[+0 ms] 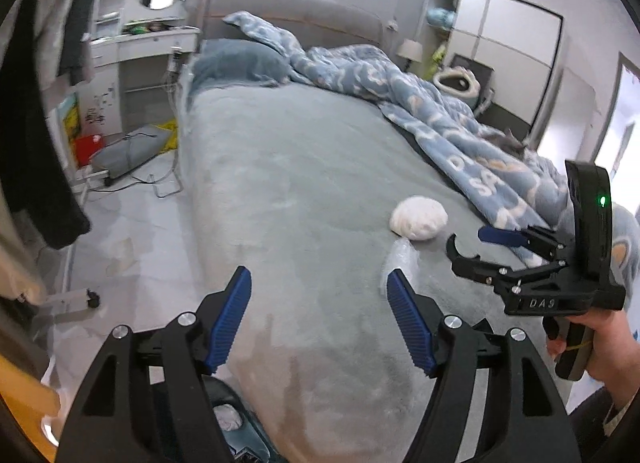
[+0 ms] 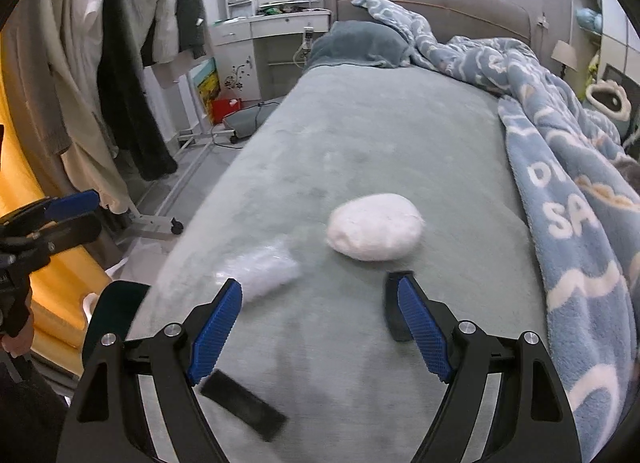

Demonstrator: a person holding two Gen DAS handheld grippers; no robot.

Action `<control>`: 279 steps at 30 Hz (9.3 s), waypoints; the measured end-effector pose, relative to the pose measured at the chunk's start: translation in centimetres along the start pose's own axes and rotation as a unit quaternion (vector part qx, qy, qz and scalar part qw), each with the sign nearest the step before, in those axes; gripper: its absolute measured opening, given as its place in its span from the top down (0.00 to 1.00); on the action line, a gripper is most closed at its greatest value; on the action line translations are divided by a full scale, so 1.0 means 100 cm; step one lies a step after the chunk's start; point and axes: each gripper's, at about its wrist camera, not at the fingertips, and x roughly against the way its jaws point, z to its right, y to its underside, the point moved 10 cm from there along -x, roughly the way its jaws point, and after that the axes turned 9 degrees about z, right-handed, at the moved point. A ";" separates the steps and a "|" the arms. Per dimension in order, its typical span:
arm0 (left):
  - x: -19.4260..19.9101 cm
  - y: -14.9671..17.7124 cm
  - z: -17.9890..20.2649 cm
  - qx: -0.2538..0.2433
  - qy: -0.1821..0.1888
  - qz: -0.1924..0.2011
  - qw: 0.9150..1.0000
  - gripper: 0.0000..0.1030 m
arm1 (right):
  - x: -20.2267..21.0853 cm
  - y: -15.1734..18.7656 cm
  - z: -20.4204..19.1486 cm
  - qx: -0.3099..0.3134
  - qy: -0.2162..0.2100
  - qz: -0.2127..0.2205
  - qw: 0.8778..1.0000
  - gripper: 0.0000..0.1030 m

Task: Collect trash
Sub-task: 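Grasp the clear plastic bag with the left tool while the right tool grasps the black clip, then carry the plastic bag with the left tool and black clip with the right tool to the bin, then open the left tool over the bin while the right tool releases the black clip into it, then move both open tools back toward the white ball on the bed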

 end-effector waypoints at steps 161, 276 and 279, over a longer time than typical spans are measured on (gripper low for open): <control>0.110 0.238 -0.190 0.178 -0.124 -0.286 0.933 0.45 | -0.090 0.068 -0.321 0.038 -0.150 -0.183 0.971 0.82; 0.034 -0.034 -0.021 0.097 -0.018 0.032 0.995 0.27 | 0.012 0.028 -0.104 0.130 -0.120 -0.031 0.984 0.20; 0.028 -0.031 -0.023 0.094 -0.021 0.024 0.995 0.26 | 0.014 0.031 -0.097 0.135 -0.121 -0.036 0.983 0.20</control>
